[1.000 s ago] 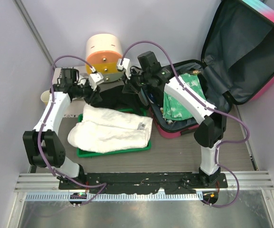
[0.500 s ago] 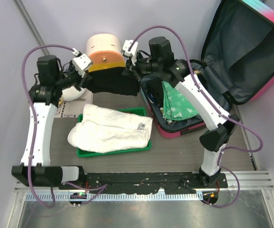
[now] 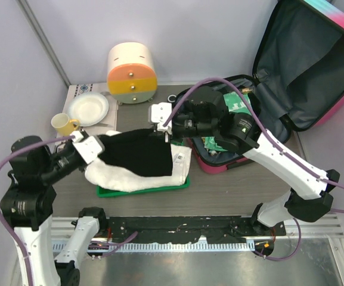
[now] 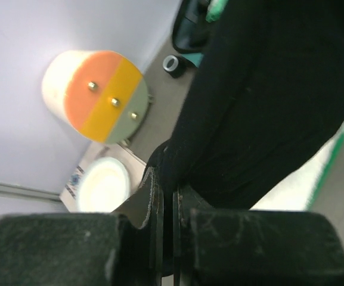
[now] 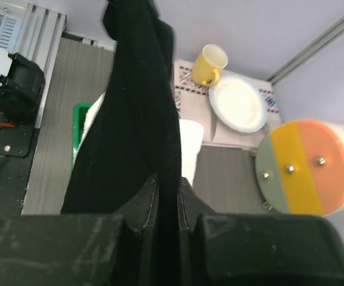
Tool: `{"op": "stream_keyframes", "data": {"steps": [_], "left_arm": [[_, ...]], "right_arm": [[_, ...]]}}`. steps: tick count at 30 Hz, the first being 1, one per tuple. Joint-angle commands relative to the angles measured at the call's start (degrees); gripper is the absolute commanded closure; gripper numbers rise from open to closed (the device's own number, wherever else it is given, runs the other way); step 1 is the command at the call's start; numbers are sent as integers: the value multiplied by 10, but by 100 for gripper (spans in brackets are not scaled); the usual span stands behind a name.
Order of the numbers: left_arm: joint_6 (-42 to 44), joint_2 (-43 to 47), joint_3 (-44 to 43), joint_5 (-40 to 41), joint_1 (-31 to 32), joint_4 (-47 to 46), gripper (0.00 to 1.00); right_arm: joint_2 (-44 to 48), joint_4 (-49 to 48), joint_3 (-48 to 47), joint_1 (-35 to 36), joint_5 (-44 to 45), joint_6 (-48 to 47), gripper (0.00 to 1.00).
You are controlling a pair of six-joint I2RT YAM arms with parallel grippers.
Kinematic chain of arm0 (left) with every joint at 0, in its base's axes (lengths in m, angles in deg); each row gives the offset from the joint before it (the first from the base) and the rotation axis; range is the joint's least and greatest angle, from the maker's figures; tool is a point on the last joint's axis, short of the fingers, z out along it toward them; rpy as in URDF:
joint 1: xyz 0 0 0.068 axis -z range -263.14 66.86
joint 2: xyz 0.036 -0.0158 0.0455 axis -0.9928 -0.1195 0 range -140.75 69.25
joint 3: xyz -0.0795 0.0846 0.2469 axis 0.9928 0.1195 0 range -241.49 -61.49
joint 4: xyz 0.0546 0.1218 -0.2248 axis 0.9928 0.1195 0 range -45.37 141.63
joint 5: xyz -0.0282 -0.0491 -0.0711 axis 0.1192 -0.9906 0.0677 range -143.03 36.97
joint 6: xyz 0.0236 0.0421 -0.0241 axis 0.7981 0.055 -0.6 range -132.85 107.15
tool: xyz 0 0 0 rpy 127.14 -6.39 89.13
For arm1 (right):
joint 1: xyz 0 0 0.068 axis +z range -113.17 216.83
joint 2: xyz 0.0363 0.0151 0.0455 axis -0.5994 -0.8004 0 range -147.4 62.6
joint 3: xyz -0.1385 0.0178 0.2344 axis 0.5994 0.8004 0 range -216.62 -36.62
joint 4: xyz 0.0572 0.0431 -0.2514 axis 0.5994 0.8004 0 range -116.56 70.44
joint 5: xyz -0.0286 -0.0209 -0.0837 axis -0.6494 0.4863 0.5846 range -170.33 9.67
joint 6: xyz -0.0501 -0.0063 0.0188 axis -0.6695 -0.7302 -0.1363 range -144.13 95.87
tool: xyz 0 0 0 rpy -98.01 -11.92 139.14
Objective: Open, take out, and arrange the luggage
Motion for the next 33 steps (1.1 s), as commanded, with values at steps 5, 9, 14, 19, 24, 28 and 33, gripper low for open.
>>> {"op": "stream_keyframes", "data": {"steps": [5,9,14,19,24,28,33], "left_arm": [[32,67,50,-16,-6,118,100],[44,87,57,-31,-6,165,100],[66,104,43,-49,-6,214,100],[56,110,3,-64,-6,257,100],[18,121,6,-63,-6,260,100],[-34,114,38,-27,-6,207,100],[-102,59,70,14,-7,117,100]], "right_arm": [[30,4,98,-8,-10,137,99],[47,-16,144,-8,-19,168,99],[61,-12,150,-7,-32,197,99],[62,33,130,11,-66,204,99],[76,39,147,13,-54,208,99],[63,28,161,11,9,155,99],[22,4,147,-59,6,141,99]]}}
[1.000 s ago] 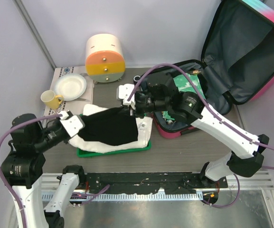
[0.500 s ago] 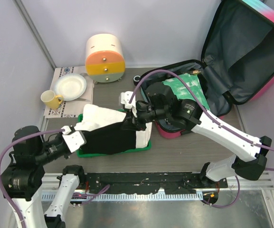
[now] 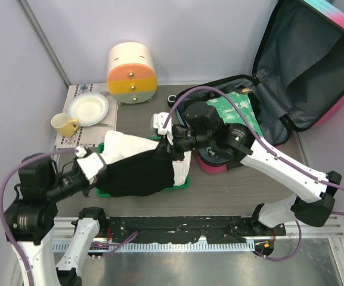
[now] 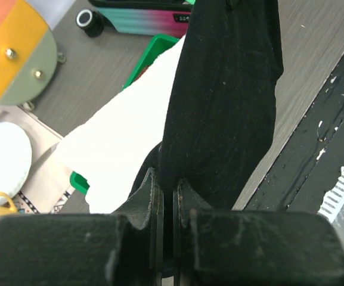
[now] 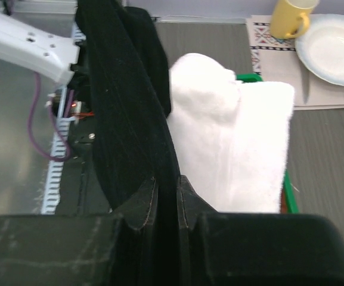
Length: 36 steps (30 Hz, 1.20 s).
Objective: Open, take out, and arrange the luggage
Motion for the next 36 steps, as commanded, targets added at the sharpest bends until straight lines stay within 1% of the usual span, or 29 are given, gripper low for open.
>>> {"op": "stream_keyframes", "data": {"steps": [1,3,6,10,15,18,22,25,27,29,30,32,33,35,36], "left_arm": [[-97,-52,24,77,-4,-94,100],[-110,-90,41,105,-4,-133,100],[-116,-132,70,134,-5,-192,100],[-112,-183,101,155,-4,-269,100],[-110,-252,131,161,-4,-329,100],[-111,-281,143,159,-4,-344,100],[-94,-283,181,156,-5,-378,100],[-82,-280,215,169,-4,-414,100],[-79,-289,228,187,-1,-437,100],[-79,-317,223,191,0,-440,99],[-78,-328,220,193,0,-436,98],[-81,-366,209,191,1,-426,87],[-81,-377,198,189,1,-412,84],[-80,-408,189,191,1,-401,62],[-79,-418,180,199,1,-390,52]], "right_arm": [[-39,24,-14,-83,51,-30,99],[-69,15,-18,-116,39,-29,99],[-109,7,-25,-146,26,-38,99],[-162,-18,-39,-170,22,-42,99],[-239,-19,-81,-193,21,-52,99],[-273,-15,-94,-195,15,-60,99],[-294,-28,-87,-195,17,-74,99],[-302,-37,-88,-197,26,-78,99],[-311,-40,-93,-199,36,-83,93],[-329,-36,-104,-203,41,-87,83],[-335,-23,-110,-204,38,-88,70],[-353,-2,-126,-204,33,-89,53],[-359,13,-127,-204,28,-88,45],[-357,13,-111,-204,27,-76,33],[-355,8,-105,-204,30,-74,27]]}}
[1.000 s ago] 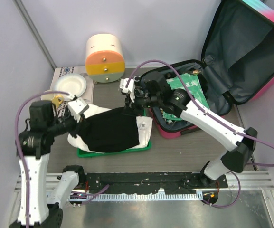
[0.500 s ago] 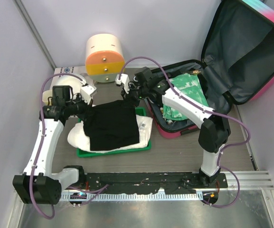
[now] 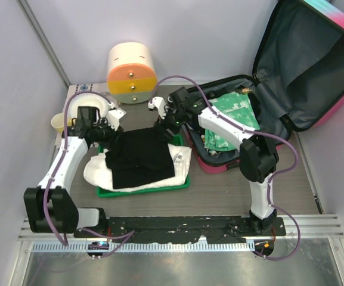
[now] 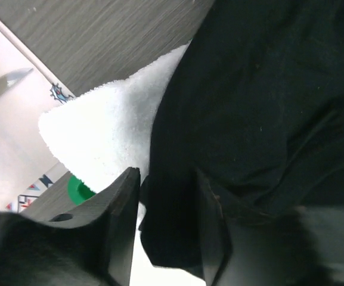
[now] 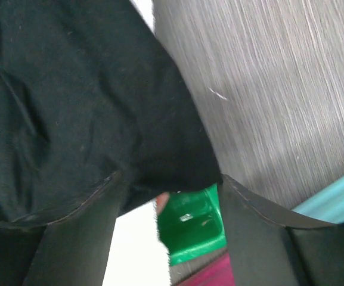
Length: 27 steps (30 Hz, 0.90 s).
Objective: Open, take out, and arrange the luggage
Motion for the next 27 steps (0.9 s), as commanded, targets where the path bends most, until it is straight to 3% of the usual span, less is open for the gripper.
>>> {"op": "stream_keyframes", "data": {"steps": [1,4,7,11,16,20,27], "left_arm": [[6,-44,-45,36,-4,11,39],[-4,-60,-76,61,-4,30,27],[-1,-41,-101,66,-4,40,23],[13,-9,-144,53,-4,70,22],[101,24,-149,30,33,188,22],[92,36,-90,43,72,180,23],[79,-37,-15,114,112,165,26]], "right_arm": [[0,32,5,-9,37,-1,27],[8,38,1,-11,70,1,26],[34,55,-18,-12,68,-4,26],[83,89,-39,-12,15,10,26],[145,127,-12,-17,3,41,26],[197,127,31,-57,3,56,26],[223,154,45,-209,1,82,27]]}}
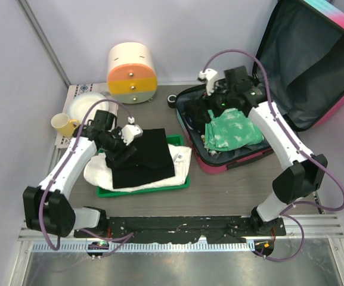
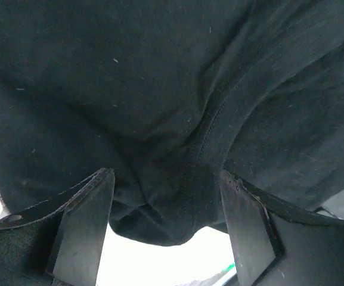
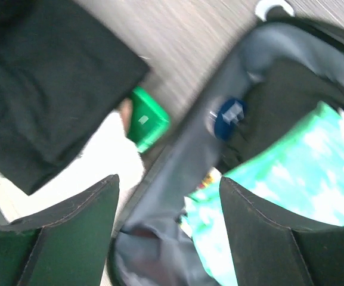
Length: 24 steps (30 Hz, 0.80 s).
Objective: Open, take out, and arrange the luggage
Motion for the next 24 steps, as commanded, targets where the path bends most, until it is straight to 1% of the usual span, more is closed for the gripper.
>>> {"op": "stream_keyframes", "data": {"steps": [1,3,5,8,9,12,13,14,15,18,24], "left_arm": [[-1,-42,26,54,7,9,27],[-15,-42,15,51,6,16,26],[-26,-32,-13,26,6,25,25],[-54,-11,-61,0,6,29,23],[-72,-7,-70,-3,6,29,22],[-98,2,-98,-16,6,32,22],[-104,6,-101,-18,6,27,22],[-112,8,-102,-22,6,23,22],[-124,13,-101,-23,6,21,22],[-134,27,-92,-26,6,8,22],[-149,32,-93,-32,6,7,22]], "right_arm": [[6,30,6,-99,7,27,27],[1,30,10,-130,21,41,27],[-5,26,12,-159,44,48,29],[-13,-7,28,-162,94,73,31],[-14,-40,32,-161,114,104,31],[-44,-95,21,-150,196,162,34],[-64,-107,12,-143,216,169,36],[-77,-126,6,-137,257,171,37],[-88,-135,-1,-131,270,179,38],[-129,-164,-21,-108,348,195,42],[-206,-185,-69,-65,394,183,43]]}}
